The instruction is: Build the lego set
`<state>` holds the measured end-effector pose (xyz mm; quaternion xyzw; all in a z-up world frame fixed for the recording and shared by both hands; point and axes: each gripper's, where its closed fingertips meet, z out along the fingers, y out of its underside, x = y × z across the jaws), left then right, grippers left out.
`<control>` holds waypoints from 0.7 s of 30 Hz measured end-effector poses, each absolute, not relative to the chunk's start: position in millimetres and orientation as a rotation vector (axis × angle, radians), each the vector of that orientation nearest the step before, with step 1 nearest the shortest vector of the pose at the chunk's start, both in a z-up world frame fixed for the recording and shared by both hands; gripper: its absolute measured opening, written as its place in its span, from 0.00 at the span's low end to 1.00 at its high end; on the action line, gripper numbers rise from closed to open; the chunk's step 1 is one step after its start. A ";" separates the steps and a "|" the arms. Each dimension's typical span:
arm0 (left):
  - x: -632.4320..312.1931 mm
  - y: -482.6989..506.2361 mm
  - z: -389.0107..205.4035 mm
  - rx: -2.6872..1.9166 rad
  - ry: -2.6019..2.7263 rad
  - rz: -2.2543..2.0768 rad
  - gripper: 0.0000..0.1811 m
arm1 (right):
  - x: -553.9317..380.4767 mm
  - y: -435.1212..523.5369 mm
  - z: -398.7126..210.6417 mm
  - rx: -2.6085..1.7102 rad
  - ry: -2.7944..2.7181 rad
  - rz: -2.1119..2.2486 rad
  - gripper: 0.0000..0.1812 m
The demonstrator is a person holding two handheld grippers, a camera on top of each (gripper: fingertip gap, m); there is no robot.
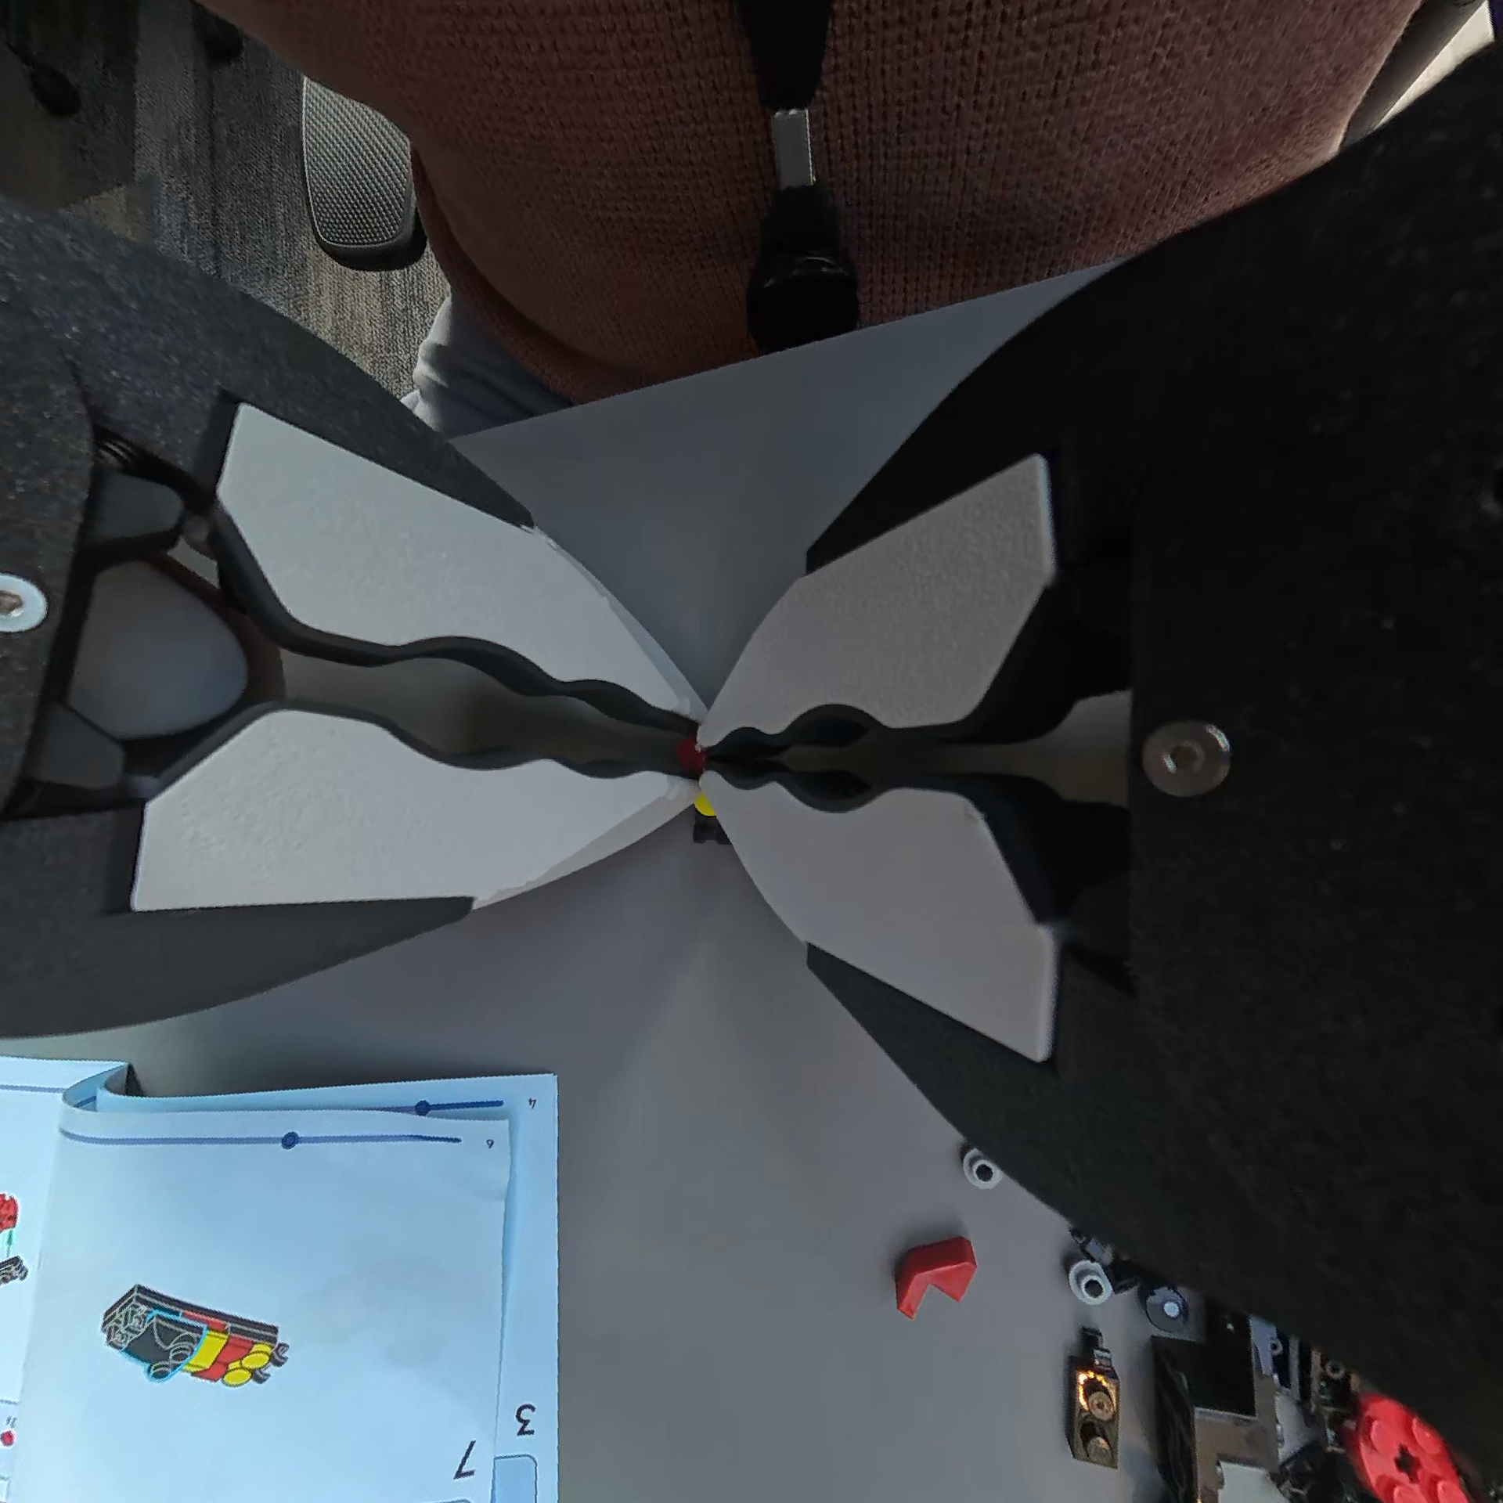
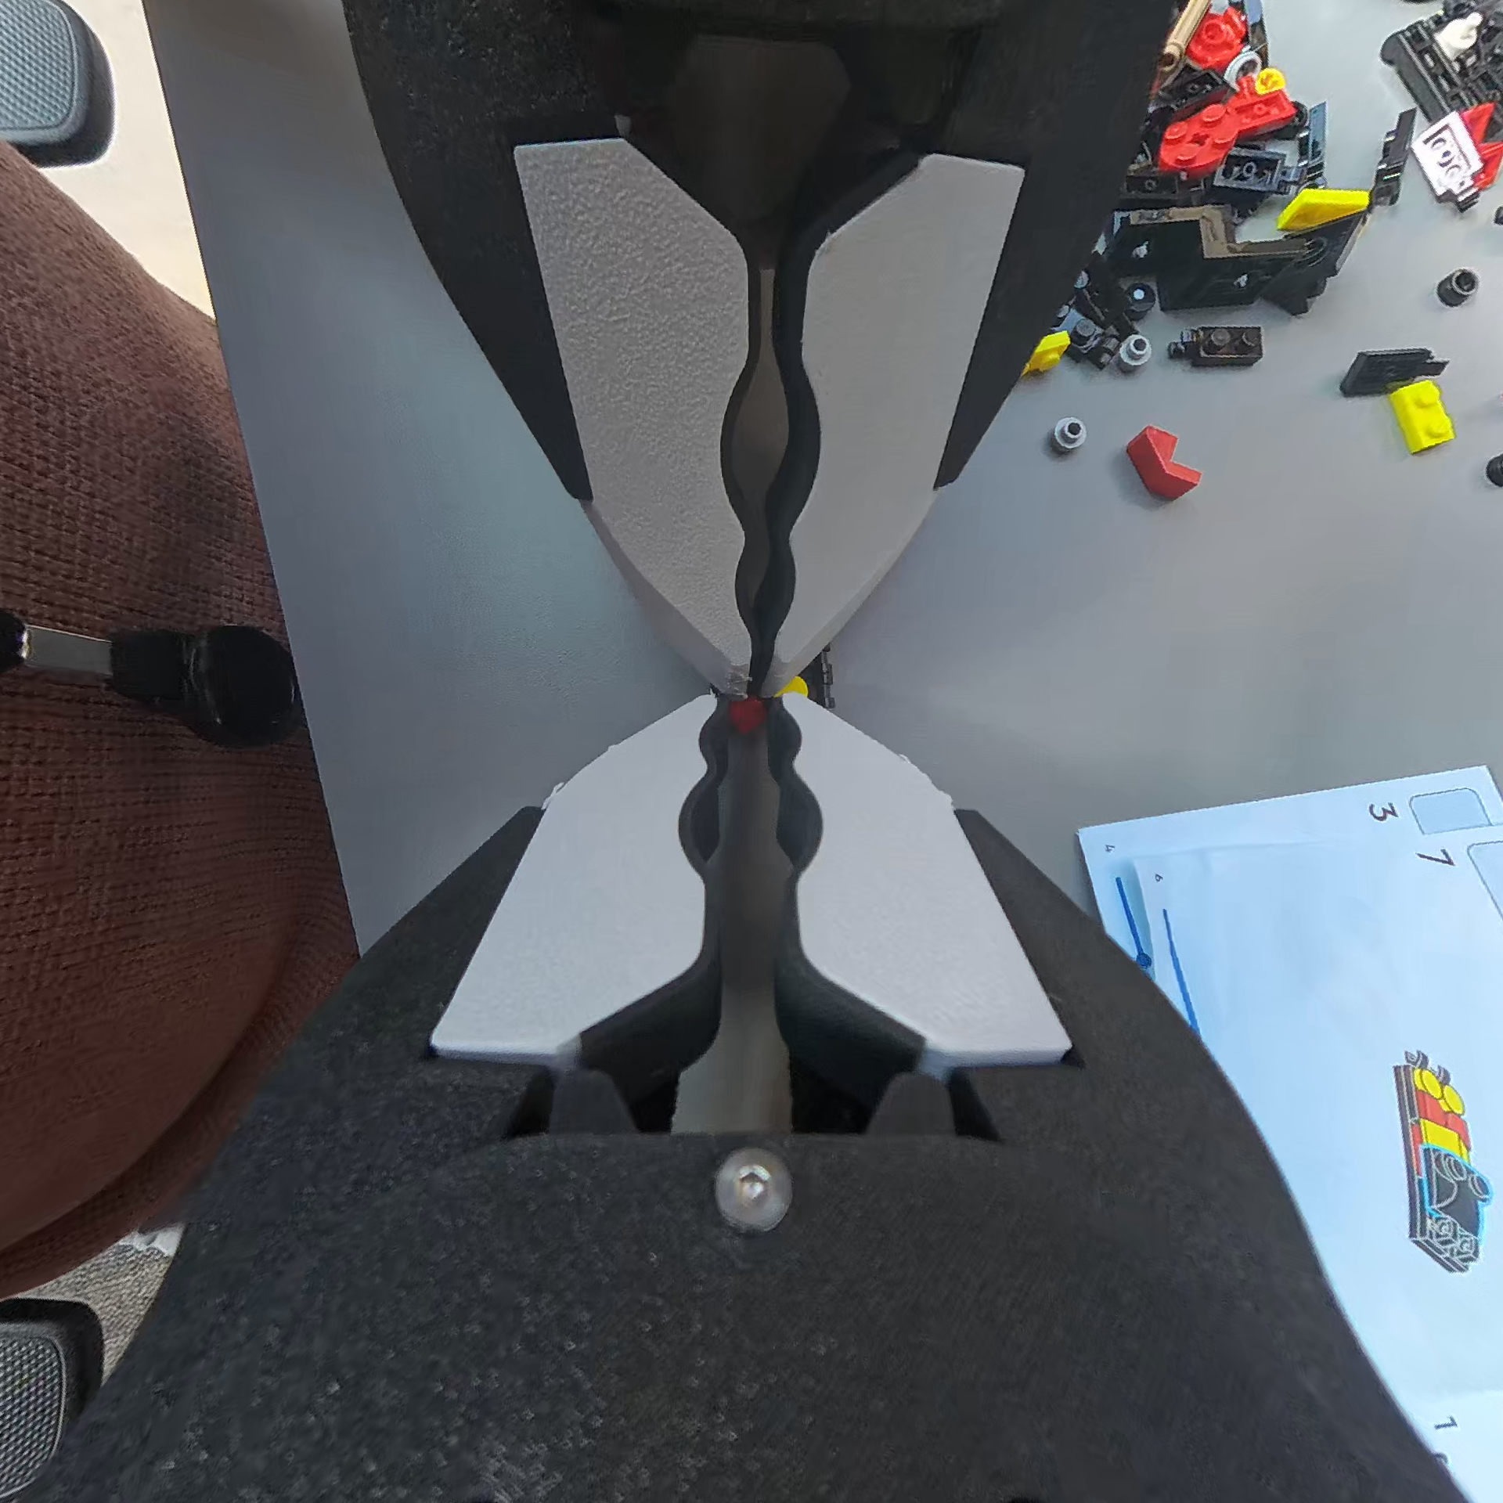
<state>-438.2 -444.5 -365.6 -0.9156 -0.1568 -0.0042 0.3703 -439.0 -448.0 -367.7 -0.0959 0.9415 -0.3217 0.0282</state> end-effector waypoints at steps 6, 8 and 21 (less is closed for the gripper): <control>-439.4 -444.8 -365.0 -2.331 -0.426 -0.006 0.00 | -439.4 -447.6 -368.3 -0.295 2.913 -0.990 0.05; -441.9 -447.9 -364.2 -2.320 -0.441 0.019 0.00 | -437.1 -446.0 -372.2 -0.294 2.907 -0.962 0.05; -430.2 -455.3 -349.9 -2.246 -0.446 0.076 0.00 | -443.1 -441.1 -374.9 -0.225 2.953 -0.918 0.08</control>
